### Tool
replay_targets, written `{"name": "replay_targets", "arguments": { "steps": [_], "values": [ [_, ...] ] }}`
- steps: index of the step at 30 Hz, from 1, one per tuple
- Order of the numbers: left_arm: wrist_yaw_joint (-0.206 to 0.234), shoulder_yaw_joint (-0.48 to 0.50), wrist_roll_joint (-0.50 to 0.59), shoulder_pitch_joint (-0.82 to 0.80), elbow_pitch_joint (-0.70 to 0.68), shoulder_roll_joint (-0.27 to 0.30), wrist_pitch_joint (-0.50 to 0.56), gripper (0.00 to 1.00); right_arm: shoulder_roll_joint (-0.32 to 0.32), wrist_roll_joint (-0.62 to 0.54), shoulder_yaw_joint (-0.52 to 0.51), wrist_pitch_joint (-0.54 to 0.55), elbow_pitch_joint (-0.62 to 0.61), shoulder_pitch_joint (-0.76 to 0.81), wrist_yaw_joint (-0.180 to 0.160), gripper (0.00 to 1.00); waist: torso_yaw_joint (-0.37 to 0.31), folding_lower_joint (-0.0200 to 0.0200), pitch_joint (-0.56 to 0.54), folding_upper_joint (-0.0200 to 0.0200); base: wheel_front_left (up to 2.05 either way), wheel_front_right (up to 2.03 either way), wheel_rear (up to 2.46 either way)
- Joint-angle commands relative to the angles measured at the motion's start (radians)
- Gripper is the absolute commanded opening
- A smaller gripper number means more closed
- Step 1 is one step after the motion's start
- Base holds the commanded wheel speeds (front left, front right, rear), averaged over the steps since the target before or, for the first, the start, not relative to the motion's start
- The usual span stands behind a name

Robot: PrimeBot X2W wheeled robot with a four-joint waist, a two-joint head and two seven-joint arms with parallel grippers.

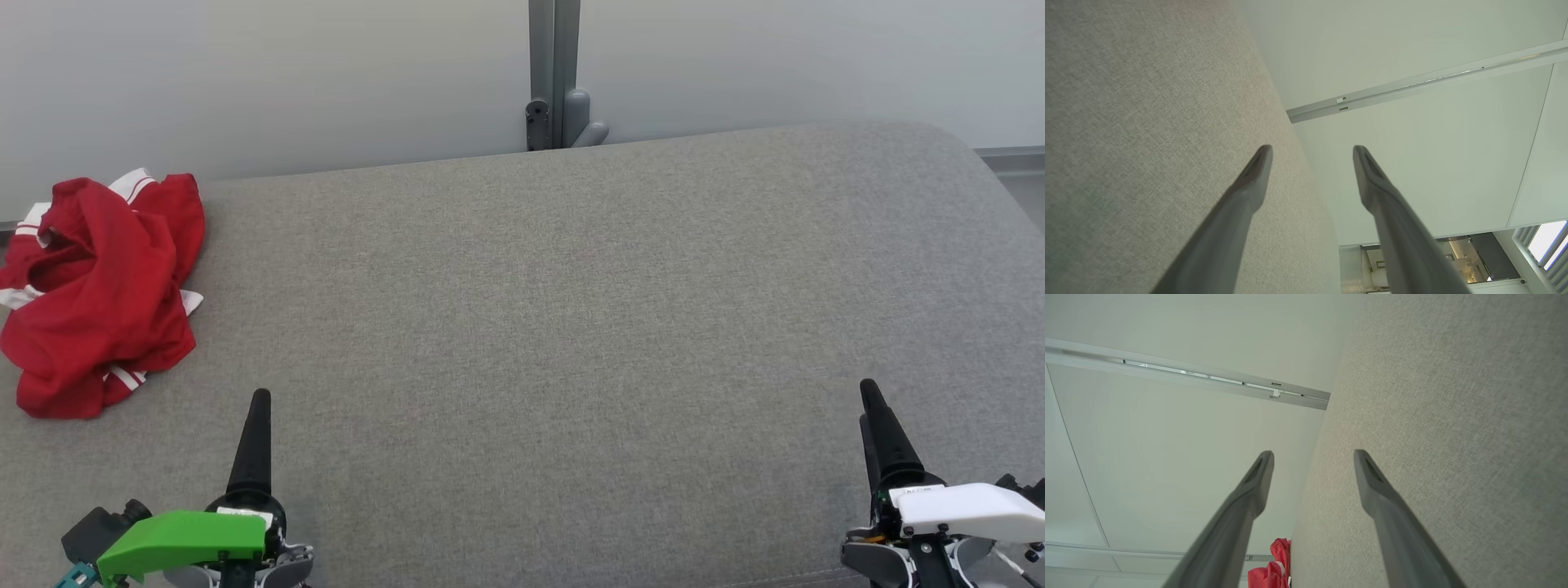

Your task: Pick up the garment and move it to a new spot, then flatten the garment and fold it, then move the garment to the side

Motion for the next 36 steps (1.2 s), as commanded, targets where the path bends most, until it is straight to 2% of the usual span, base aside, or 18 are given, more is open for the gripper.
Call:
{"name": "replay_targets", "arguments": {
  "steps": [1, 21, 36],
  "values": [
    [0.009, -0.007, 0.046, -0.005, -0.028, 0.005, -0.012, 1.00, -0.008, -0.041, -0.002, -0.012, -0.026, -0.003, 0.000, 1.00, 0.000, 0.0000, 0.000, 0.0021, 0.00, 0.00, 0.00],
    [0.067, -0.067, 0.482, 0.001, -0.099, 0.007, -0.083, 1.00, -0.010, -0.473, 0.032, -0.081, -0.108, 0.005, 0.000, 1.00, -0.005, 0.0000, -0.002, 0.0037, 0.00, 0.00, 0.00],
    [0.092, -0.088, 0.736, 0.023, -0.108, 0.008, -0.125, 1.00, -0.012, -0.729, 0.079, -0.122, -0.114, 0.006, 0.001, 1.00, -0.009, 0.0000, -0.002, 0.0047, 0.00, 0.00, 0.00]
  ]
}}
